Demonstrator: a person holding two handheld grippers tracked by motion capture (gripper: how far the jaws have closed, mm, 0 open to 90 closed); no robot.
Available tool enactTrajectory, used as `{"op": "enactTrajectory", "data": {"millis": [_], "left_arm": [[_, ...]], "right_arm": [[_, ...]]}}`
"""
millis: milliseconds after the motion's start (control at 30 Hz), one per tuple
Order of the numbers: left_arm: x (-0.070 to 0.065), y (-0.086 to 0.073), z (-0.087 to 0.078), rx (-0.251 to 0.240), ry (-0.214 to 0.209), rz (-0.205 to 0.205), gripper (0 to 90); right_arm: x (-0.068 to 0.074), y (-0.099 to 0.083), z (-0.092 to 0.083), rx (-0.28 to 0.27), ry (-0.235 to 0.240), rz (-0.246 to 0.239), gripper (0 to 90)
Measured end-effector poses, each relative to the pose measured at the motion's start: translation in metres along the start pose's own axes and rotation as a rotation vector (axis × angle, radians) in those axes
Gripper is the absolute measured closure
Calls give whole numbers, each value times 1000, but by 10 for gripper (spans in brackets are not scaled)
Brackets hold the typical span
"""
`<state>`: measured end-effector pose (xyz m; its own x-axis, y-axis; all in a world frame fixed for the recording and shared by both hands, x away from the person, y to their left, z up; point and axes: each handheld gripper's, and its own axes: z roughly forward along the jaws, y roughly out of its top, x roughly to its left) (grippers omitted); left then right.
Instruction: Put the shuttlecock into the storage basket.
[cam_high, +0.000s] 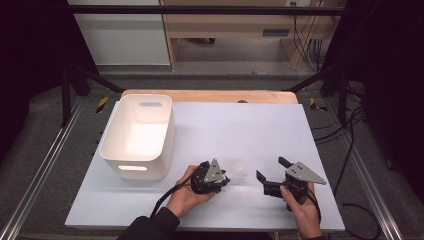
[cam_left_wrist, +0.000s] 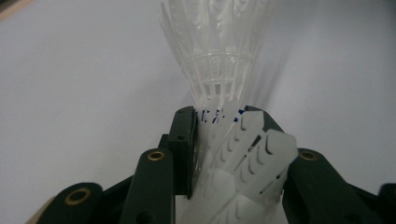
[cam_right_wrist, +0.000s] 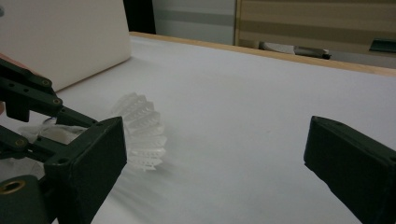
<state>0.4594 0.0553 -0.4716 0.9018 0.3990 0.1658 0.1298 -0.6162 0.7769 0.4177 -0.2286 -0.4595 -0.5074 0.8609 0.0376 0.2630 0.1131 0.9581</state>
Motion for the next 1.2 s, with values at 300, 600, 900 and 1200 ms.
{"op": "enactTrajectory", "data": {"millis": [300, 600, 900, 1200], "left_arm": [[12, 9, -19, -71, 28, -53, 648], [23, 27, -40, -129, 58, -60, 648], [31, 39, -57, -183, 77, -92, 648], [41, 48, -77, -237, 97, -117, 648]], "right_arm": [[-4, 0, -3, -8, -14, 13, 58], [-3, -2, -1, -1, -8, 2, 57], [-1, -2, -2, 2, -7, -10, 56], [1, -3, -1, 3, 0, -27, 60]]}}
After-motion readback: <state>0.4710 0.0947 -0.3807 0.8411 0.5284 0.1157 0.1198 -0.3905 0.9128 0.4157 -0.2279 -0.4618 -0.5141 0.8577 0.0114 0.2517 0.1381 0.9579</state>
